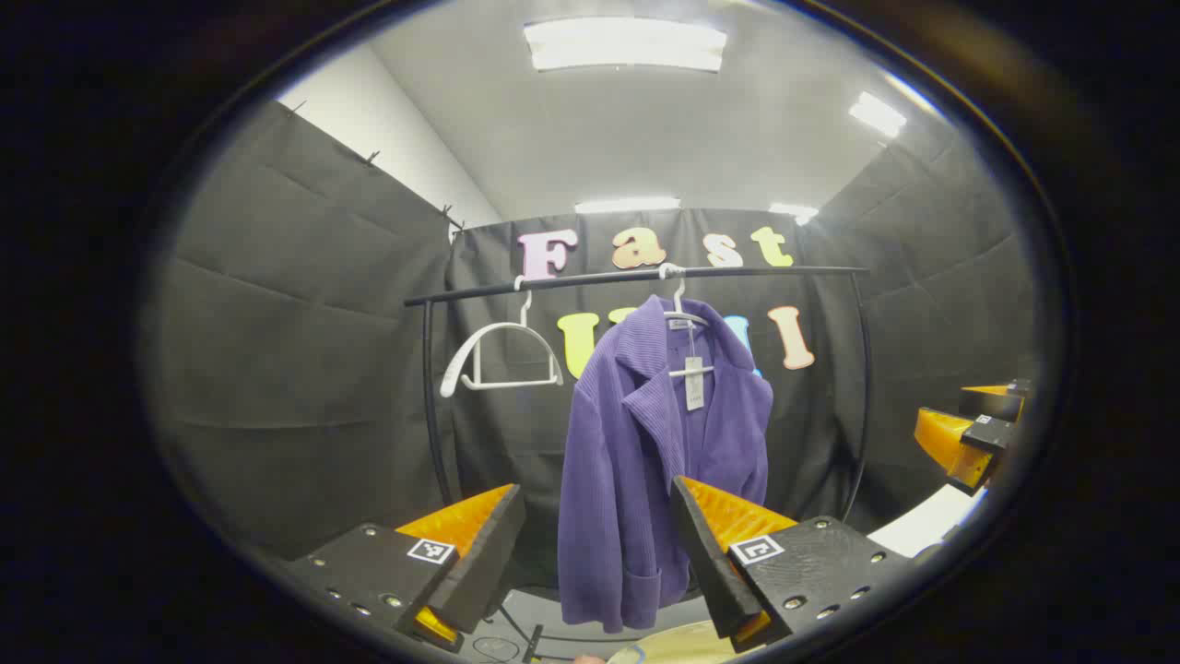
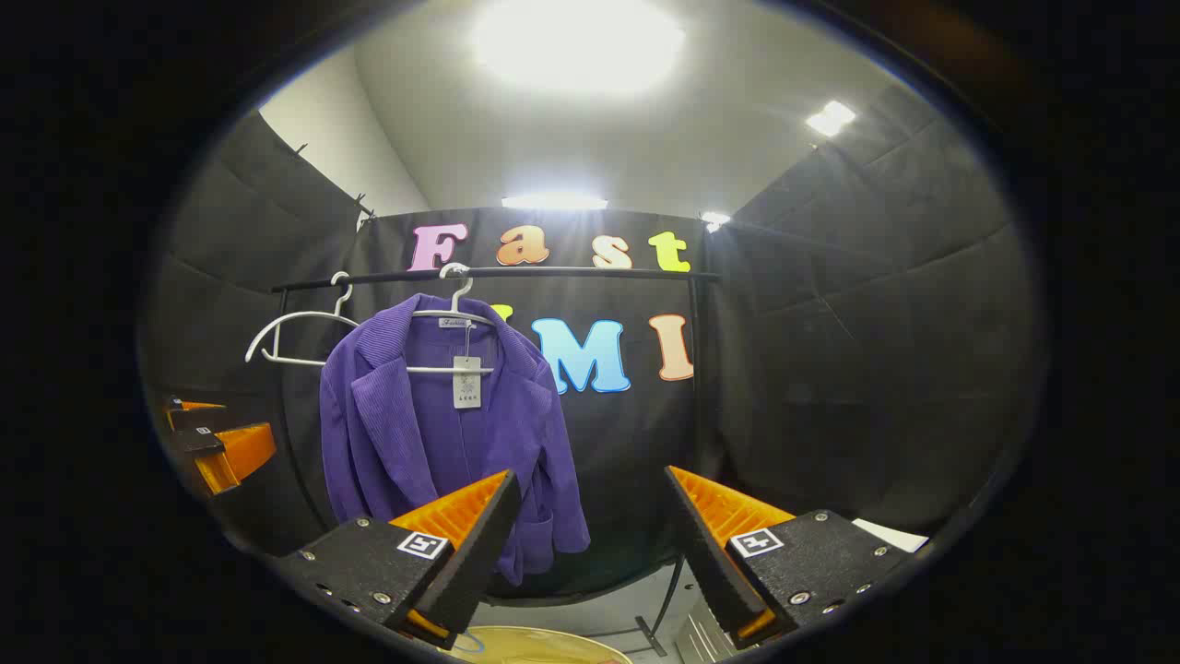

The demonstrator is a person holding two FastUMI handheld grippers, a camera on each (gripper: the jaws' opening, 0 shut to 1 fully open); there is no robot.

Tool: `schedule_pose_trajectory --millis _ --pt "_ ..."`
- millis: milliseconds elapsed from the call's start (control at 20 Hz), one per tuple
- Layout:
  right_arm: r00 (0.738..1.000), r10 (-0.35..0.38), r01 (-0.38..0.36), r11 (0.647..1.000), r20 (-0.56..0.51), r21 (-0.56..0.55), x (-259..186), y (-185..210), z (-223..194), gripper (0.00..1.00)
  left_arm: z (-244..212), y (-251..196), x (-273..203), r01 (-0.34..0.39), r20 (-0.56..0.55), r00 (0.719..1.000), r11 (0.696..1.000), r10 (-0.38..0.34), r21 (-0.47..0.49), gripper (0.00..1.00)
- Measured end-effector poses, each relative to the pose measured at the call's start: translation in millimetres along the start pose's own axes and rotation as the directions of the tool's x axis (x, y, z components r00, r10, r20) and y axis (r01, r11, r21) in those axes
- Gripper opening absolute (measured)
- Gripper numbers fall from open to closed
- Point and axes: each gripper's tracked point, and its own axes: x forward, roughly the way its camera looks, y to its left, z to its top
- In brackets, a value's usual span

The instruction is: Grasp the clothes on the hanger with both hands and then place them into the laundry hamper below.

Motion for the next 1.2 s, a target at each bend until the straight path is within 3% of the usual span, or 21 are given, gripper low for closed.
schedule_pose_trajectory --millis 400,450,850,1200 --pt "1.0 -0.002 0.002 1.0 -0.001 -0.007 1 8 0 0.95 0 7 3 -0.003 0.005 1.0 1.0 0.003 -0.003 0.94" --pt "1.0 -0.003 0.003 1.0 -0.001 -0.006 1 8 0 0.95 -1 6 5 -0.003 0.004 1.0 1.0 0.003 -0.002 0.9" --pt "1.0 -0.007 0.007 1.0 0.001 -0.003 10 8 1 0.95 3 8 9 -0.008 0.014 1.0 1.0 0.008 0.002 0.94" --pt "0.998 0.048 -0.048 0.999 0.03 0.008 53 11 19 0.95 17 -13 42 -0.021 0.018 1.0 1.0 0.021 -0.004 0.94"
